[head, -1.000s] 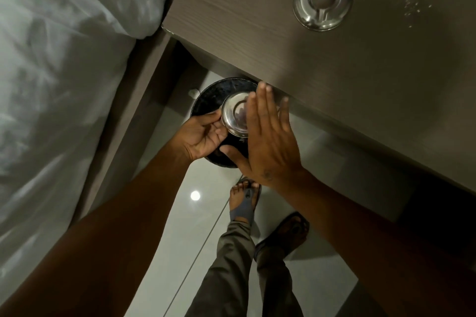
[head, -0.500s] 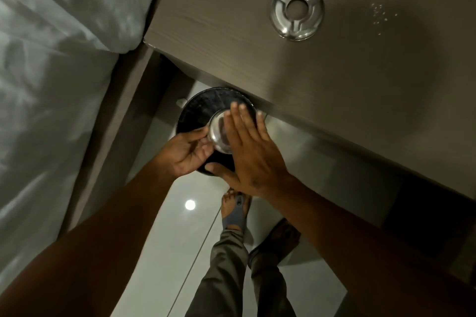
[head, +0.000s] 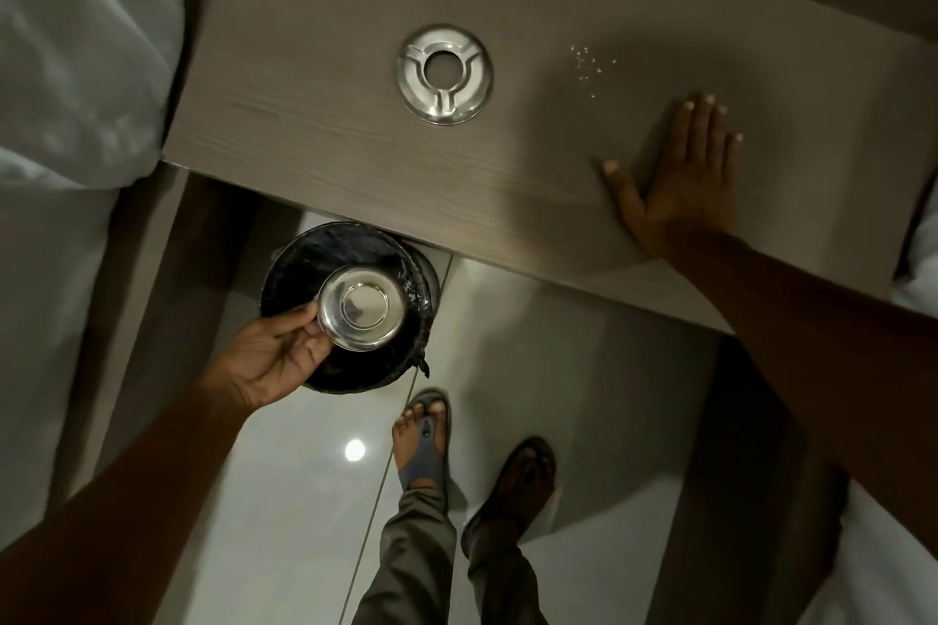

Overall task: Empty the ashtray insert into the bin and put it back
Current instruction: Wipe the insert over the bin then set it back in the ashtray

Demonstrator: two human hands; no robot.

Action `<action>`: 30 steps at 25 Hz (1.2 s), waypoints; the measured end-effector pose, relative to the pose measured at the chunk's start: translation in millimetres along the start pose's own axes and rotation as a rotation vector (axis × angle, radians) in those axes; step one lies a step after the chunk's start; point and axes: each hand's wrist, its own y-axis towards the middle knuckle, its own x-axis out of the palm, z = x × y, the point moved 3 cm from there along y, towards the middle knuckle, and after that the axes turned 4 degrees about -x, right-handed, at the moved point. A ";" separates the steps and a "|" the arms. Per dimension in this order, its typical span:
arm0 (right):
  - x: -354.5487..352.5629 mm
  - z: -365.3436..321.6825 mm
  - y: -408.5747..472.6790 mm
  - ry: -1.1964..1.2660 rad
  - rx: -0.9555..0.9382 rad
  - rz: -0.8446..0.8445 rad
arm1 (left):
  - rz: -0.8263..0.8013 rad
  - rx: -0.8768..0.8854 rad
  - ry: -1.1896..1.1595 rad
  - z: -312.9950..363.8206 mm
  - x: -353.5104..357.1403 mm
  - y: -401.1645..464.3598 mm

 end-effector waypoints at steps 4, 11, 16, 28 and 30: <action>1.8 3.2 0.1 0.012 0.014 0.028 | -0.059 0.234 0.357 27.3 53.4 -56.0; 8.7 4.3 0.1 0.040 -0.017 0.119 | -0.188 1.566 1.693 -5.2 275.1 -55.2; 9.3 -3.9 8.8 0.057 -0.047 0.158 | -0.233 1.494 1.938 -2.3 289.4 12.0; 10.5 7.0 4.4 0.064 -0.033 0.155 | 0.371 1.177 2.047 95.0 281.4 15.1; 8.9 6.1 8.9 0.084 -0.036 0.147 | 0.496 0.817 2.175 126.8 286.5 27.5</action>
